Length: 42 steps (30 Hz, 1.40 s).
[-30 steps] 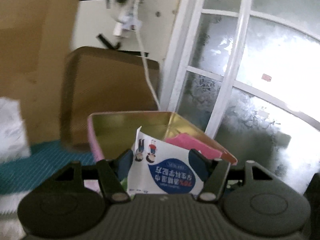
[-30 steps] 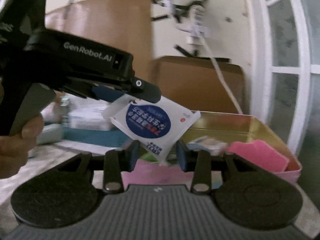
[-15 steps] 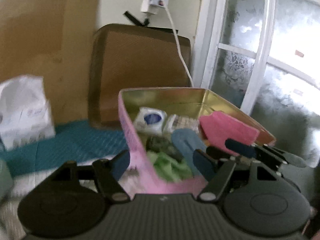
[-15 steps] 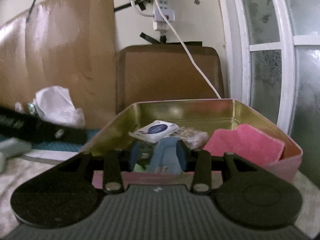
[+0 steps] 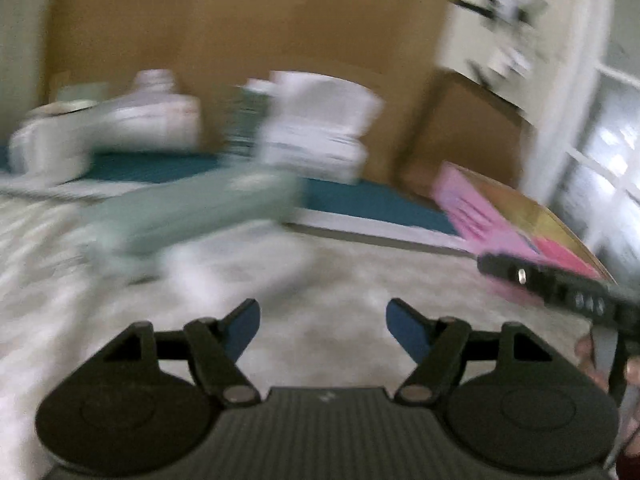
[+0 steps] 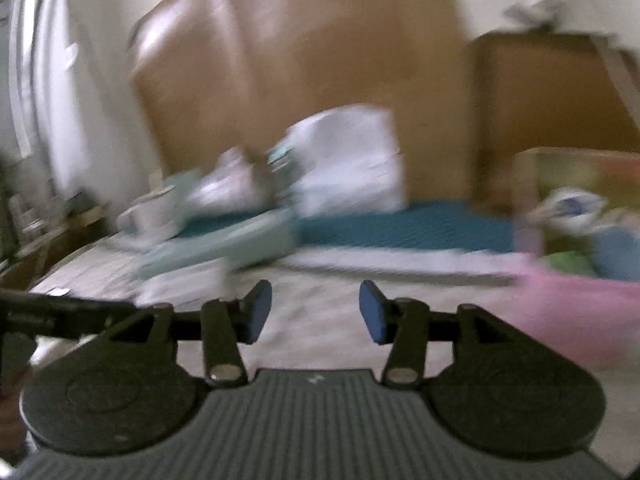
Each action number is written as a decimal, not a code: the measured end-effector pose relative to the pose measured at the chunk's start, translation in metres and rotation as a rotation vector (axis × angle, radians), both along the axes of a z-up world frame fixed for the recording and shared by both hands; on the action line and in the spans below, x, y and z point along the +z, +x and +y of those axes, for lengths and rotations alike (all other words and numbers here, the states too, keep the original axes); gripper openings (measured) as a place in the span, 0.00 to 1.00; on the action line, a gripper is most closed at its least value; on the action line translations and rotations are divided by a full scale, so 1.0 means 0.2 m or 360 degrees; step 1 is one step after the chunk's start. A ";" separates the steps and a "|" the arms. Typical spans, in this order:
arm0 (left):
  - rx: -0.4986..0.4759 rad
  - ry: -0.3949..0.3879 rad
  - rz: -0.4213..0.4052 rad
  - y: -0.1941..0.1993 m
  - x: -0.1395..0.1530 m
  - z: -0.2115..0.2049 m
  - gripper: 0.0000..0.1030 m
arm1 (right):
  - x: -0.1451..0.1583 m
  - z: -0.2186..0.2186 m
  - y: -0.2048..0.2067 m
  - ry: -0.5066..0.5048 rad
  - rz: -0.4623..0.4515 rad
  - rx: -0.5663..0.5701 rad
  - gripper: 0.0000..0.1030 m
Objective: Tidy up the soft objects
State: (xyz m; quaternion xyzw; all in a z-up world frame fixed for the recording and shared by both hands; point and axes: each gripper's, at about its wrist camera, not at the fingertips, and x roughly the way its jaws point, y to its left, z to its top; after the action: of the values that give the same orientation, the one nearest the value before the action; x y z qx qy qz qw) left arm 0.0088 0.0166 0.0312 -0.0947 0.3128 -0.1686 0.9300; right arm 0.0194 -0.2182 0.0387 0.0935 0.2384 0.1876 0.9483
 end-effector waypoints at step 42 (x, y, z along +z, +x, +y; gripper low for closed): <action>0.0402 0.0051 0.0073 0.11 -0.14 0.29 0.86 | -0.19 0.41 0.36 0.0318 0.0295 0.0157 0.65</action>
State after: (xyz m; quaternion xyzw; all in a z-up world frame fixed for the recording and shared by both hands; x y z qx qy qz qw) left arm 0.0308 0.0752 0.0023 -0.1222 0.3223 -0.0428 0.9377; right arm 0.0919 -0.1358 0.0016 0.1927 0.3094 0.2472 0.8978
